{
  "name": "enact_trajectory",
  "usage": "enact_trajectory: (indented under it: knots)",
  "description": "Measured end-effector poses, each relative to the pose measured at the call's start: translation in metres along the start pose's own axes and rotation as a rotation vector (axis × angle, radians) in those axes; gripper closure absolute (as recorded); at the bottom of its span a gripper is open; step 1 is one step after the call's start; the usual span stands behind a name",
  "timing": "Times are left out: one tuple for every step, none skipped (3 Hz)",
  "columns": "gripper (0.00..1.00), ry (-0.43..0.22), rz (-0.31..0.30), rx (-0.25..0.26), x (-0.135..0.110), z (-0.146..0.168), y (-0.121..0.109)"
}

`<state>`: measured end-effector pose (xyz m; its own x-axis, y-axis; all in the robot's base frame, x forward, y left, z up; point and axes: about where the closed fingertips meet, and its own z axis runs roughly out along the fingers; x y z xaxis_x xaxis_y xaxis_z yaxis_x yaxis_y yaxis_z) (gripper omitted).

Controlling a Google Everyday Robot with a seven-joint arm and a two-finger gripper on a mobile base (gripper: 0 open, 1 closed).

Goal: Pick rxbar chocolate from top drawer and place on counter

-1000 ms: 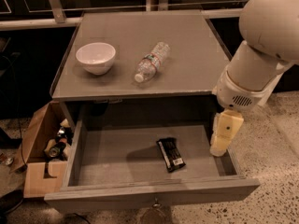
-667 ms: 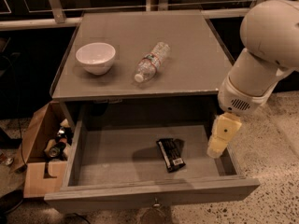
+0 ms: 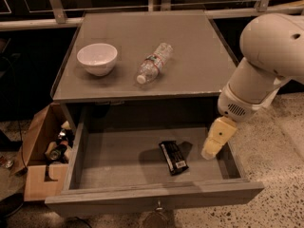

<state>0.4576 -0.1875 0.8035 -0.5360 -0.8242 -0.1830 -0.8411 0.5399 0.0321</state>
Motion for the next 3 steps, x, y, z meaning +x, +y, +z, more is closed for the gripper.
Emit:
enact_trajectory:
  knots:
    - [0.0,-0.007,0.143,0.008,-0.002,0.02,-0.006]
    - [0.0,-0.007,0.143,0.008,-0.002,0.02,-0.006]
    - [0.0,-0.008,0.225,-0.012,-0.008,0.038,-0.001]
